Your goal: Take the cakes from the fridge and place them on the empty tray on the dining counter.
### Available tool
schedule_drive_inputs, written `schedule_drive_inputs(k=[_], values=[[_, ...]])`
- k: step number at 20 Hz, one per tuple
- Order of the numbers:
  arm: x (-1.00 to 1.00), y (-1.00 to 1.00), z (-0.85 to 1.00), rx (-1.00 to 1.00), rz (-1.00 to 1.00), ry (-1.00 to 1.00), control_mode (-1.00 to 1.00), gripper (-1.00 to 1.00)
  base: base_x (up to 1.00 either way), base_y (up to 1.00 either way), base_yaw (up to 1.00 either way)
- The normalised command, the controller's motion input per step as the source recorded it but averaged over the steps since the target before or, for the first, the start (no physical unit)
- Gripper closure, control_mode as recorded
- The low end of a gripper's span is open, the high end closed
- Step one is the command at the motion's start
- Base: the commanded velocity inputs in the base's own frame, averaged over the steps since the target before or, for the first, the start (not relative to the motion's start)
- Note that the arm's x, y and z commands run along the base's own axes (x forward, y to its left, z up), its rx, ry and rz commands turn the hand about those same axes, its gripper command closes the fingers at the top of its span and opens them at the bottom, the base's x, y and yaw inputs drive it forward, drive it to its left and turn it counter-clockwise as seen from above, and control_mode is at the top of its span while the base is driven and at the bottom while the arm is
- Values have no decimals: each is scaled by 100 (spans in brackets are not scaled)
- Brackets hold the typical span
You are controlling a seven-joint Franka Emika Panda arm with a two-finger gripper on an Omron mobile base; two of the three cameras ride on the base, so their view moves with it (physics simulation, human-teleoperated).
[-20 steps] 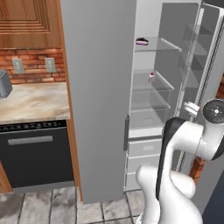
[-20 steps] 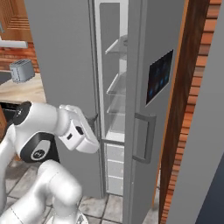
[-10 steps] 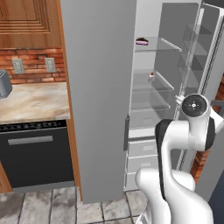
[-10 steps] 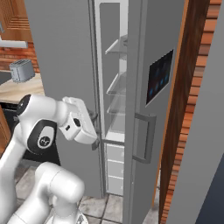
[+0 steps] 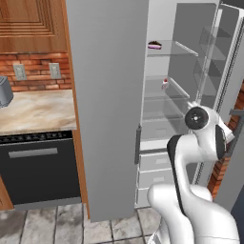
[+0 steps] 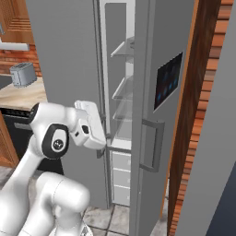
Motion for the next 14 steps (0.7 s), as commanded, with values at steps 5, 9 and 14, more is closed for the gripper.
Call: schedule_drive_inputs(k=[5, 9, 14], values=[[31, -4, -3, -1, -1, -5, -100, -100, 0, 0, 0], [34, -5, -10, 0, 0, 0, -100, -100, 0, 0, 0], [24, -31, -9, 0, -1, 0, -100, -100, 0, 0, 0]])
